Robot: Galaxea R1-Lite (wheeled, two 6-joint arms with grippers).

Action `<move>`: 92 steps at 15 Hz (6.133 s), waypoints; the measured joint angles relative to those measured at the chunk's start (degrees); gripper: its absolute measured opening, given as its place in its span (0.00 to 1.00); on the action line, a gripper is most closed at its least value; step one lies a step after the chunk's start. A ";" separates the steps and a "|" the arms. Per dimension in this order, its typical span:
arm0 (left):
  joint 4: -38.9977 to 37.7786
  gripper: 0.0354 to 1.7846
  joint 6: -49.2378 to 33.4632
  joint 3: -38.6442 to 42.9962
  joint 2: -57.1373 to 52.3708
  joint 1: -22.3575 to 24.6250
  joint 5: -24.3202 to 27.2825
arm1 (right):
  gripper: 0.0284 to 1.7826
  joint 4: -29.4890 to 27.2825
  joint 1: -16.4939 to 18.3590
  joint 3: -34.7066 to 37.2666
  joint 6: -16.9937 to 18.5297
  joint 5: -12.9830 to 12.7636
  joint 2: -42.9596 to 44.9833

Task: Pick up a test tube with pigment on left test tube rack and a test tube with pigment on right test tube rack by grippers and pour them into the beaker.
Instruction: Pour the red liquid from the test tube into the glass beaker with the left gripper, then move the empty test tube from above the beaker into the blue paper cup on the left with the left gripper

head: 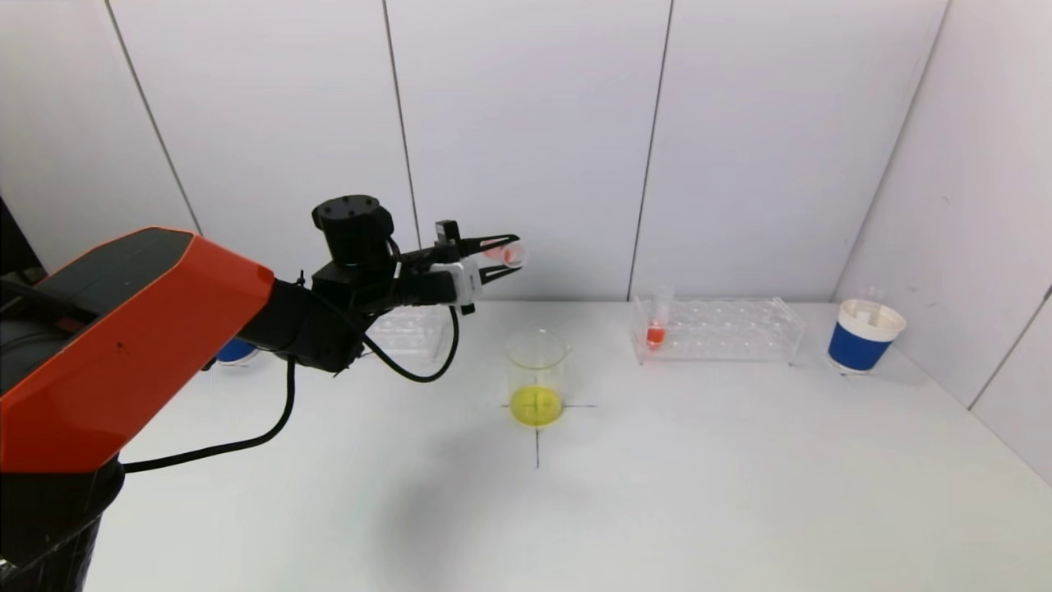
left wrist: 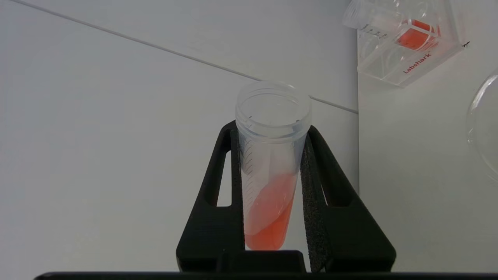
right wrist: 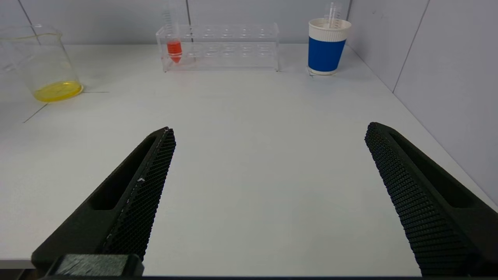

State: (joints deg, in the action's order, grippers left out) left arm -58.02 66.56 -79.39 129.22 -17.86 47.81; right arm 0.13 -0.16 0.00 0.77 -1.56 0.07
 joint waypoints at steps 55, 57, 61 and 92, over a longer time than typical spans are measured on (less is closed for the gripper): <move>12.15 0.23 28.72 1.94 -0.91 -1.38 0.34 | 0.99 0.00 0.00 0.00 0.00 0.00 0.00; 12.15 0.23 28.89 1.83 -1.05 -1.38 0.34 | 0.99 0.00 0.00 0.00 0.00 -0.01 0.00; 12.13 0.23 31.04 1.71 -1.44 -1.38 0.32 | 0.99 0.00 0.00 0.00 0.02 0.00 0.00; 11.61 0.23 37.41 -1.79 -2.32 -1.82 0.32 | 0.99 0.00 0.00 0.00 0.02 0.00 0.00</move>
State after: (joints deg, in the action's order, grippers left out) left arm -46.41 103.97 -81.18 126.90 -19.68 48.13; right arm 0.13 -0.16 0.00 0.79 -1.56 0.07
